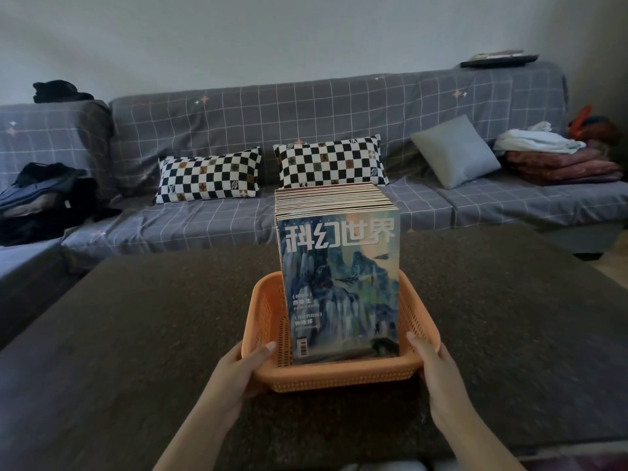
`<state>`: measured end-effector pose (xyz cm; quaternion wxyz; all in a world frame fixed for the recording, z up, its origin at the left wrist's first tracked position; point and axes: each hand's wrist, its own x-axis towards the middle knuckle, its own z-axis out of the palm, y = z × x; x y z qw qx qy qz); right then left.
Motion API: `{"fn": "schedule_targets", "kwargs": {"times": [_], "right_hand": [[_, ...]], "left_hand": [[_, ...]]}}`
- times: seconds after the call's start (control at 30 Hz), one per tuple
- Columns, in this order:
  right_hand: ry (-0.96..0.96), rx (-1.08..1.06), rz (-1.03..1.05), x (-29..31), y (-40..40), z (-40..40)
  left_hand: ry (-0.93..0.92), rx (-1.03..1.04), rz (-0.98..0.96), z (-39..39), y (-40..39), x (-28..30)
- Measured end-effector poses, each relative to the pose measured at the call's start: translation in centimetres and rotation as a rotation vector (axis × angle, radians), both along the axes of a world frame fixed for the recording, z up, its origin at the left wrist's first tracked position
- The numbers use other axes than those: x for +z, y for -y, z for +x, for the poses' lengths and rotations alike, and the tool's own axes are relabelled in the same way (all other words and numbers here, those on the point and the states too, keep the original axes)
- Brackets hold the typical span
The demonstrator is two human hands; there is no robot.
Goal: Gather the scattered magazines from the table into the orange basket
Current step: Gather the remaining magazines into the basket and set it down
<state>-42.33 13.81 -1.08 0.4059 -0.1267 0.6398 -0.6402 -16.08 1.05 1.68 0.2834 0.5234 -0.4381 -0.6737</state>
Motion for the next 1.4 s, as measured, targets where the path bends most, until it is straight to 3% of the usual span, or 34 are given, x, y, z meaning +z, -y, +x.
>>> {"fn": "schedule_targets", "kwargs": {"times": [0.43, 0.97, 1.4], "right_hand": [[-0.007, -0.148, -0.035, 0.1, 1.2, -5.6], [-0.138, -0.324, 0.076, 0.6, 2.2, -21.0], [-0.208, -0.417, 0.129, 0.6, 2.6, -34.2]], "left_hand": [[-0.043, -0.039, -0.001, -7.4, 1.3, 0.0], [-0.110, -0.209, -0.043, -25.3, 3.6, -0.4], [-0.101, -0.234, -0.066, -39.6, 4.3, -0.5]]}}
